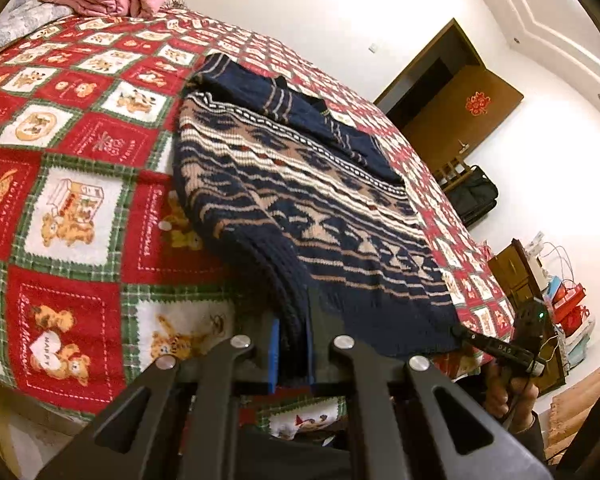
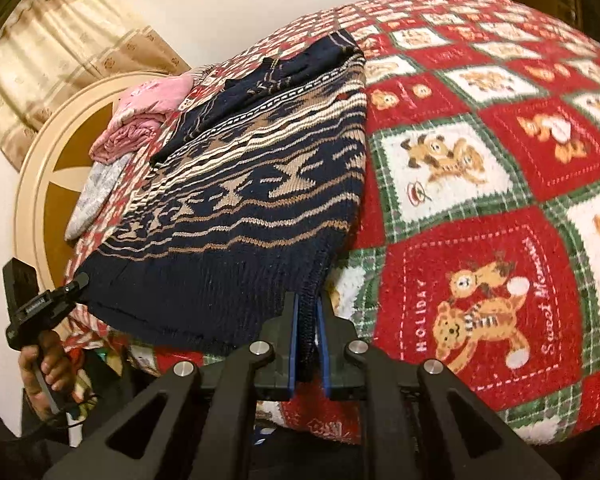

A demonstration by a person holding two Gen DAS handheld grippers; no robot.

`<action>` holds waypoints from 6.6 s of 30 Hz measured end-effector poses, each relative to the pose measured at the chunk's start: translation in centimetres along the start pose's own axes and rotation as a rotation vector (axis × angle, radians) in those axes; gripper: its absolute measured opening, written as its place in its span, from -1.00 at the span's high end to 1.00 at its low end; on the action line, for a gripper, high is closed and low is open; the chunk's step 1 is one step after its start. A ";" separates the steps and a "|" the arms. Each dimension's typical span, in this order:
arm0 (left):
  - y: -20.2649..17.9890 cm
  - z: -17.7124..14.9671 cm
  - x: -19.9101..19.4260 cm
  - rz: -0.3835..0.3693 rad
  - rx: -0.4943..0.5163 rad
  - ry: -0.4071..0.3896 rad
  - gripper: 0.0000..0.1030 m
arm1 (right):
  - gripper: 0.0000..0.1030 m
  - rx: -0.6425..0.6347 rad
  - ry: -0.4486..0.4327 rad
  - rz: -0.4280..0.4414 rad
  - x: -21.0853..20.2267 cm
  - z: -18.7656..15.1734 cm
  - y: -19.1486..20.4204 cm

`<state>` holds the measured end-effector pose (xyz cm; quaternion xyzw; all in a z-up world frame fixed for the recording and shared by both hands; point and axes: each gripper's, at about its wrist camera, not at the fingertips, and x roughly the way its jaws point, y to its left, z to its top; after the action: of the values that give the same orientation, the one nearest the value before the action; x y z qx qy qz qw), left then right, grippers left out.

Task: Fold small clothes

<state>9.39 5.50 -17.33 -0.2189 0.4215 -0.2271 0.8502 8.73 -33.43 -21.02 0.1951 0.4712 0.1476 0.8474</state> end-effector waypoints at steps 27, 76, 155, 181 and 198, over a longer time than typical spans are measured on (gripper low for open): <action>0.6 0.2 0.3 -0.026 -0.026 0.020 0.80 | 0.83 0.047 0.086 0.011 1.1 -0.8 -0.8; 1.8 24.3 8.9 -0.024 -0.031 -0.135 0.80 | 0.89 -0.170 -0.244 -0.074 5.2 31.2 6.2; 2.2 27.7 16.9 0.385 0.225 -0.043 0.21 | 0.49 -0.162 0.091 -0.305 15.4 26.0 -1.6; 7.1 20.2 15.8 0.404 0.093 0.087 0.11 | 0.06 -0.108 0.028 -0.265 13.7 25.7 -2.3; 6.9 19.0 13.5 0.369 0.150 0.058 0.56 | 0.22 -0.188 0.004 -0.404 13.2 25.3 -0.8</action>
<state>33.62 6.72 -19.08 -0.0675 0.4609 -0.1045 0.8787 37.19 -33.24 -19.02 0.0168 0.4865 0.0184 0.8733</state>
